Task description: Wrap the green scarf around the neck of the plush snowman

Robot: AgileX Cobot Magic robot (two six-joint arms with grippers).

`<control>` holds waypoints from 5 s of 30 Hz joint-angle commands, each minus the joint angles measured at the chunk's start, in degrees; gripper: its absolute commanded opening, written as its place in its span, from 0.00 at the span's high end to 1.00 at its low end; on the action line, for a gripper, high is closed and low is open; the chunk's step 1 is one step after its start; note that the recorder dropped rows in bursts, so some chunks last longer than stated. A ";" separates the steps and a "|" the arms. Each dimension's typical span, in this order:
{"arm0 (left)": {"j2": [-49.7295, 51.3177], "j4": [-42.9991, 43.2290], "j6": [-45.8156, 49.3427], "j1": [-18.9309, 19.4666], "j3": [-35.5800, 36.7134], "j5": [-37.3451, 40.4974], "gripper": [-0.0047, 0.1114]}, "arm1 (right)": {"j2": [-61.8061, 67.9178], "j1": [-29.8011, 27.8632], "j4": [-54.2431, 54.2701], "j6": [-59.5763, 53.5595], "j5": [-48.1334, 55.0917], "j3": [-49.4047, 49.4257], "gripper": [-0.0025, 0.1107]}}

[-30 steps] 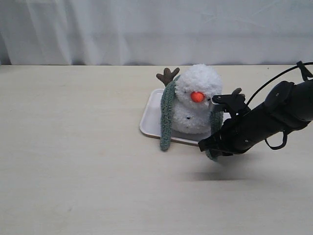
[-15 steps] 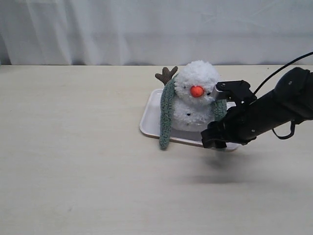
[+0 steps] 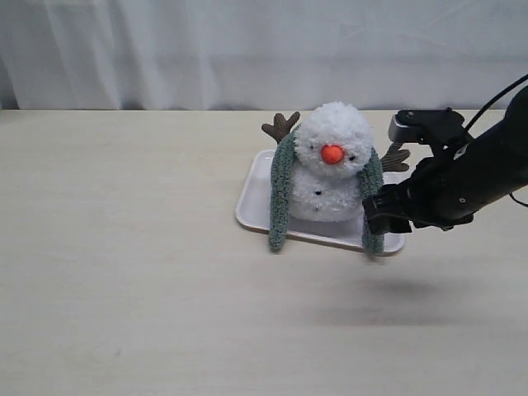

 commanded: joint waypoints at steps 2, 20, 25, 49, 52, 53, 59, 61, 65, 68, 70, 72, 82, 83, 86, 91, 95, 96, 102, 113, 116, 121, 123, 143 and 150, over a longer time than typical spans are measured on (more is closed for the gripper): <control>-0.13 -0.09 -0.16 0.07 0.12 -0.70 0.96 | -1.71 9.56 4.80 -2.26 -1.34 0.13 0.43; -0.13 -0.09 -0.16 0.07 0.12 -0.70 0.96 | 16.30 22.21 -4.87 13.66 -16.87 -10.09 0.43; -0.13 -0.09 -0.16 0.07 0.12 -0.70 0.96 | 17.94 21.38 -13.51 26.56 -17.01 -10.09 0.43; -0.13 -0.09 -0.16 0.07 0.12 -0.70 0.96 | 25.90 19.06 -15.99 26.69 -25.81 -10.33 0.84; -0.13 -0.09 -0.16 0.07 0.12 -0.70 0.96 | 25.66 19.06 -15.99 26.40 -25.31 -10.33 0.94; -0.13 -0.09 -0.16 0.07 0.12 -0.70 0.96 | 25.42 19.06 -15.99 25.95 -24.91 -10.33 0.94; -0.13 -0.09 -0.16 0.07 0.12 -0.70 0.96 | 22.21 19.06 -15.99 20.46 -19.88 -10.33 0.94; -0.13 -0.09 -0.16 0.07 0.12 -0.70 0.96 | 21.03 19.06 -15.99 18.30 -17.47 -10.33 0.94; -0.13 -0.09 -0.16 0.07 0.12 -0.70 0.96 | 19.04 19.06 -15.99 13.00 -13.07 -10.33 0.94; -0.13 -0.09 -0.16 0.07 0.12 -0.70 0.96 | 18.57 19.06 -17.86 12.50 -9.66 -10.33 0.94; -0.13 -0.09 -0.16 0.07 0.12 -0.70 0.96 | 18.57 19.06 -20.26 12.50 -6.76 -10.33 0.94; -0.13 -0.09 -0.16 0.07 0.12 -0.70 0.96 | 18.69 19.06 -22.63 12.50 -4.21 -10.33 0.94; -0.13 -0.09 -0.16 0.07 0.12 -0.70 0.96 | 18.59 19.06 -30.90 16.35 -2.16 -10.33 0.94; -0.13 -0.09 -0.16 0.07 0.12 -0.70 0.96 | 18.59 19.06 -31.92 16.35 -1.89 -10.33 0.94; -0.13 -0.09 -0.16 0.07 0.12 -0.70 0.96 | 18.59 19.06 -34.17 16.35 -1.10 -10.33 0.94; -0.13 -0.09 -0.16 0.07 0.12 -0.70 0.96 | 18.59 19.06 -39.98 16.35 1.81 -10.33 0.94; -0.13 -0.09 -0.16 0.07 0.12 -0.70 0.96 | 18.59 19.06 -44.43 16.35 4.63 -10.33 0.94; -0.13 -0.09 -0.16 0.07 0.12 -0.70 0.96 | 18.59 19.06 -45.22 16.35 5.05 -10.33 0.94; -0.13 -0.09 -0.16 0.07 0.12 -0.70 0.96 | 18.59 19.06 -50.14 16.35 5.18 -10.33 0.94; -0.13 -0.09 -0.16 0.07 0.12 -0.70 0.96 | 18.59 19.16 -54.96 18.30 5.53 -10.33 0.94; -0.13 -0.09 -0.16 0.07 0.12 -0.70 0.96 | 18.59 19.17 -53.83 18.30 5.53 -10.33 0.93; -0.13 -0.09 -0.16 0.07 0.12 -0.70 0.96 | 18.10 19.17 -46.05 18.30 6.91 -10.33 0.67; -0.13 -0.09 -0.16 0.07 0.12 -0.70 0.96 | 17.21 19.17 -45.51 19.17 9.23 -10.33 0.53; -0.13 -0.09 -0.16 0.07 0.12 -0.70 0.96 | 12.33 7.46 -46.87 51.50 -20.15 3.76 0.43; -0.13 -0.09 -0.16 0.07 0.12 -0.70 0.96 | 15.30 6.45 -47.32 50.20 -26.18 3.76 0.43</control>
